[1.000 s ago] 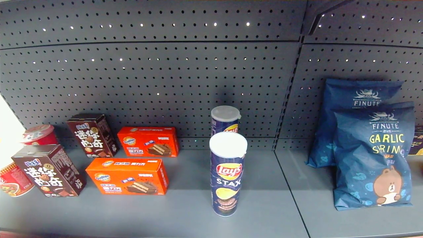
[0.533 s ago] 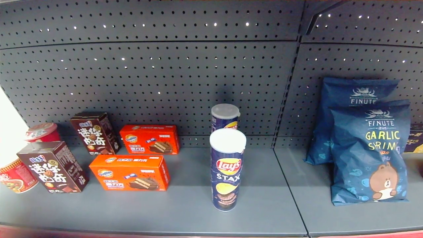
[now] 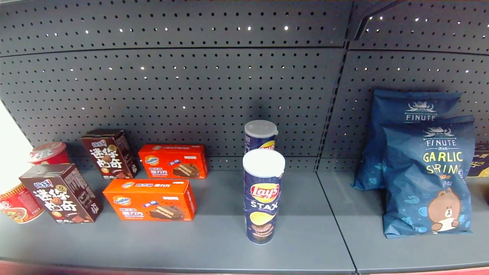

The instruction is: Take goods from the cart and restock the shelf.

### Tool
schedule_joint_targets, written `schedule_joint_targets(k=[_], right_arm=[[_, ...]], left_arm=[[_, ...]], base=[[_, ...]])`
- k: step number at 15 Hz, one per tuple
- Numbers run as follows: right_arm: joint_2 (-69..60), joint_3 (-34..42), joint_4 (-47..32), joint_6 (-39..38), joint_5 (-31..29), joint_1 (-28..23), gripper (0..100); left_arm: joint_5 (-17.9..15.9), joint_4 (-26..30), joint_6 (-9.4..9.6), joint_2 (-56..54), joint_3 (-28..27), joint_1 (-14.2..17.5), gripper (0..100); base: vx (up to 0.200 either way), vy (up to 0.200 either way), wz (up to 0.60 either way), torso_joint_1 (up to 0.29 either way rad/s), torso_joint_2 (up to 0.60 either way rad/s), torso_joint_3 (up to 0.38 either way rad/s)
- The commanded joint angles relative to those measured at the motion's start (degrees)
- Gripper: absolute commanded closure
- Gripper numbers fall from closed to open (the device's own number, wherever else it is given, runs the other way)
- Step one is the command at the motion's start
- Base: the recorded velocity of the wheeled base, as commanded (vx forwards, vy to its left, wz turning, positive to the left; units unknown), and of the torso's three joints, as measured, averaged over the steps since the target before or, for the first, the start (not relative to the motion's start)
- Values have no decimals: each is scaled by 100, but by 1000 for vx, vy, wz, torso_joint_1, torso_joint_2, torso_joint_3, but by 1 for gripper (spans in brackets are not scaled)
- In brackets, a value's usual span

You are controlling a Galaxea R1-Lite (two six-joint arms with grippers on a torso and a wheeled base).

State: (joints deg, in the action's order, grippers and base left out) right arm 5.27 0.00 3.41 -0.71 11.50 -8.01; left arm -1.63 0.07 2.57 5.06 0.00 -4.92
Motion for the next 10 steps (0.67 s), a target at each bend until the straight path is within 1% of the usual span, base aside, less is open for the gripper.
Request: schedule_joint_targets(k=[1, 8, 10], right_arm=[[18, 0, 1, 0, 2, 1, 0], [18, 0, 1, 9, 2, 1, 0], [18, 0, 1, 9, 2, 1, 0]], left_arm=[[-4, 1, 6, 13, 0, 0, 0], [5, 1, -2, 13, 0, 0, 0], [-4, 1, 6, 13, 0, 0, 0]], base=[[0, 200, 0, 7, 2, -7], [0, 0, 0, 0, 0, 0], [0, 200, 0, 0, 2, 5]])
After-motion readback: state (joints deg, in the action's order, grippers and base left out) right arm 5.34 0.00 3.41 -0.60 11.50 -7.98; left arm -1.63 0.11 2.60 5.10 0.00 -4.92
